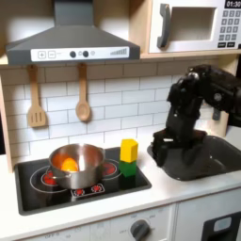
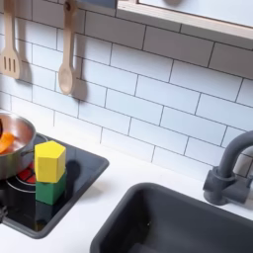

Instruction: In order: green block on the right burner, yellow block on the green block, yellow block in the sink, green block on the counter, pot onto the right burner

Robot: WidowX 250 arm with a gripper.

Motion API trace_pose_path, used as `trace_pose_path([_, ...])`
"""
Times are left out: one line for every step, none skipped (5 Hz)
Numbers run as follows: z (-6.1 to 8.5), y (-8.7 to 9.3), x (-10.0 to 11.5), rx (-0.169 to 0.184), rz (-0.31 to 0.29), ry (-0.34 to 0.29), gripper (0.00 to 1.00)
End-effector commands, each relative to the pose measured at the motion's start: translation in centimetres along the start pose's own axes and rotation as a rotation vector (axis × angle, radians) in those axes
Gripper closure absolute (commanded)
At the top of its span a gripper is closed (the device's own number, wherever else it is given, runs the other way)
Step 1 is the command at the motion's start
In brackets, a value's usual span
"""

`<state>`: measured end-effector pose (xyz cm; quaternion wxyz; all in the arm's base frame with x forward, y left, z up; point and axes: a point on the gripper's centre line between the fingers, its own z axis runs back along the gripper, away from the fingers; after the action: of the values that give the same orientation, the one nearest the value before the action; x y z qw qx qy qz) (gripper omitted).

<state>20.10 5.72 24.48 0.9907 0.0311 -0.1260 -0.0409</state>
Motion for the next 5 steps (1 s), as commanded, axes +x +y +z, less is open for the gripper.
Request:
trace_pose_path([1.4, 1.4, 3.3, -0.006, 0.028, -0.189, 0.05])
trace_pose_path([2.0, 1.7, 4.5, -0.010, 0.043, -0.263, 1.00])
trace_pose_path([1.6, 2.3, 5.7, -0.047, 0.109, -0.331, 1.00])
trace_pose_path([1.2, 3.3, 6.8, 0.002, 0.103, -0.350, 1.00])
trace_pose_path([0.0, 3.7, 7.8, -0.003, 0.100, -0.353, 1.00])
